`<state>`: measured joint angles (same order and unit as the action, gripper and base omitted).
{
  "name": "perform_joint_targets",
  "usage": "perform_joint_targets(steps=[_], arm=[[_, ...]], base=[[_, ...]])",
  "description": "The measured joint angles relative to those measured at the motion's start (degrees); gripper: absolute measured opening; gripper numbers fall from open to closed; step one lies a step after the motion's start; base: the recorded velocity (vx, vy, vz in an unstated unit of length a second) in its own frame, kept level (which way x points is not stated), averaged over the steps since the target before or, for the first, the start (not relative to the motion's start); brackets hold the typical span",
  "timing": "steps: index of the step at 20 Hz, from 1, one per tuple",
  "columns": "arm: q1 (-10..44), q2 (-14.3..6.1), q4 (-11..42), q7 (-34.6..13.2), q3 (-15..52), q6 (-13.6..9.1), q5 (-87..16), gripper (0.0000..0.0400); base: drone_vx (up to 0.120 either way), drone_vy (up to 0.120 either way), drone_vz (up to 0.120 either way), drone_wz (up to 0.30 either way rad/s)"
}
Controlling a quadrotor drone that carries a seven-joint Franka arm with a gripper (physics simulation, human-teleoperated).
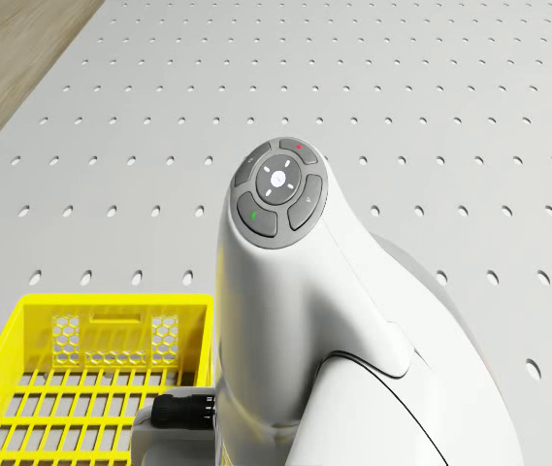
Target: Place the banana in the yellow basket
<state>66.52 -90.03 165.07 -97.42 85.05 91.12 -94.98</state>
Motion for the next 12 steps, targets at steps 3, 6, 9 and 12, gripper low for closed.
perform_joint_targets(steps=[3, 6, 9, 12], arm=[[0.0, -0.1, 0.0, 0.0, 0.0, 0.1, 0.0, 0.0192], [0.0, -0.2, 0.0, 0.0, 0.0, 0.2, 0.1, 0.0192], [0.0, -0.3, 0.0, 0.0, 0.0, 0.3, 0.1, 0.0192], [0.0, -0.5, 0.0, 0.0, 0.1, 0.4, 0.2, 0.0192]], base=[[0.0, 0.12, -0.107, 0.0], [0.0, 0.12, -0.093, 0.0], [0.0, 0.12, -0.067, 0.0], [0.0, 0.12, -0.107, 0.0]])
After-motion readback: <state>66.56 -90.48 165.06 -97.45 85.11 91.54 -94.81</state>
